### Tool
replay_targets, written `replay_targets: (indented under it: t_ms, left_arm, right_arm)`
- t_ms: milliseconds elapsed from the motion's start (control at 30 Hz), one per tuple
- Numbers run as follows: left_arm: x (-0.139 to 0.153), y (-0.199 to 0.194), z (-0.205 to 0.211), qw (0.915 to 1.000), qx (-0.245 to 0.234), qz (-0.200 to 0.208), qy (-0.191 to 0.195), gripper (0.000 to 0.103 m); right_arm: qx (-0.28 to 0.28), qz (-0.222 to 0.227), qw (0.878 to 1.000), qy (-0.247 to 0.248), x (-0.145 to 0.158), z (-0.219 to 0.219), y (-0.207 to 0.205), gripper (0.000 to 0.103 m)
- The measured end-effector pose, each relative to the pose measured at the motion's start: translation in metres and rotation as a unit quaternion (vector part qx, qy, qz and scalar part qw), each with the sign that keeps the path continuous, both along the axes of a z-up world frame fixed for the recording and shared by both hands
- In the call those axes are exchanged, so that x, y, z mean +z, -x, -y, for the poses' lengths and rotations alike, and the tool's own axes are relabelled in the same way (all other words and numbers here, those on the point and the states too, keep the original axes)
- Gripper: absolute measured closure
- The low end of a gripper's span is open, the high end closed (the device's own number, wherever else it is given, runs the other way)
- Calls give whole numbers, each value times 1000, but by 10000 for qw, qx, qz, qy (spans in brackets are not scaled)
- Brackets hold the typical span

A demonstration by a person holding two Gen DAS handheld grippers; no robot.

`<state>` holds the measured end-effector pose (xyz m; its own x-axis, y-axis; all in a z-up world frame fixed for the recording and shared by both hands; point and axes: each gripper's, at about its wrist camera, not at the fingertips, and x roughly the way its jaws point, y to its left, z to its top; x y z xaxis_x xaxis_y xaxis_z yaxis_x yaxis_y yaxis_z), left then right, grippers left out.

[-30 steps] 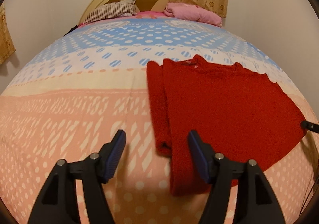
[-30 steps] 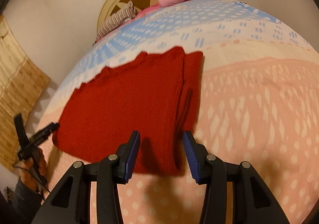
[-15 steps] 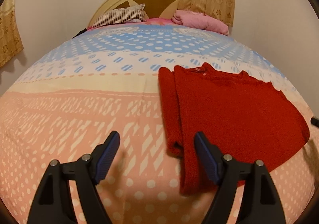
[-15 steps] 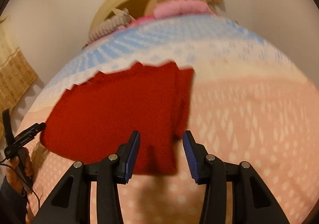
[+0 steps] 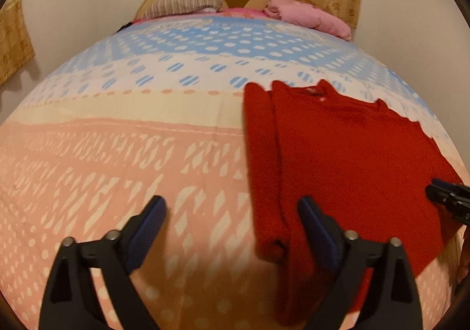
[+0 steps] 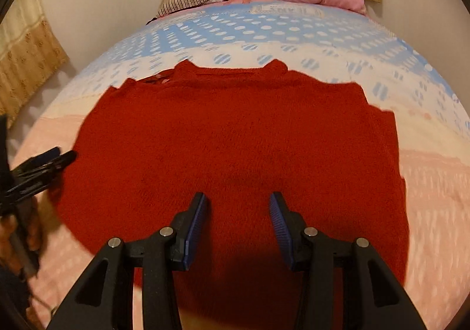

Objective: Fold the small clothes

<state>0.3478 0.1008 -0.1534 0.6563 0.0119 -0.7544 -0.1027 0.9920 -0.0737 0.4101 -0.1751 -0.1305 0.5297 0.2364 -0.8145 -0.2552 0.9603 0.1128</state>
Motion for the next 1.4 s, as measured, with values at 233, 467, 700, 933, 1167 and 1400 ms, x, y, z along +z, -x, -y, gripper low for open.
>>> replay_targets:
  t_ms: [233, 467, 700, 933, 1167, 1400]
  left_arm:
    - [-5, -3, -4, 9997, 101, -51, 209, 0]
    - [-3, -3, -1, 9999, 128, -3, 16, 0]
    - [-3, -2, -1, 9999, 116, -9, 26, 0]
    - [-5, -3, -4, 9998, 101, -68, 150, 0]
    - [-6, -3, -7, 9996, 104, -81, 261, 0]
    - [-6, -3, -8, 9996, 112, -74, 253, 0]
  right_arm:
    - [-144, 372, 9992, 76, 20, -12, 10, 57]
    - [274, 105, 9981, -540, 27, -58, -21, 57]
    - [-314, -514, 9972, -438, -4, -63, -79, 57]
    - [-345, -26, 9993, -147, -13, -70, -77, 57]
    - [-347, 386, 9986, -108, 12, -69, -46, 57]
    - [676, 373, 9968, -180, 14, -106, 24, 57]
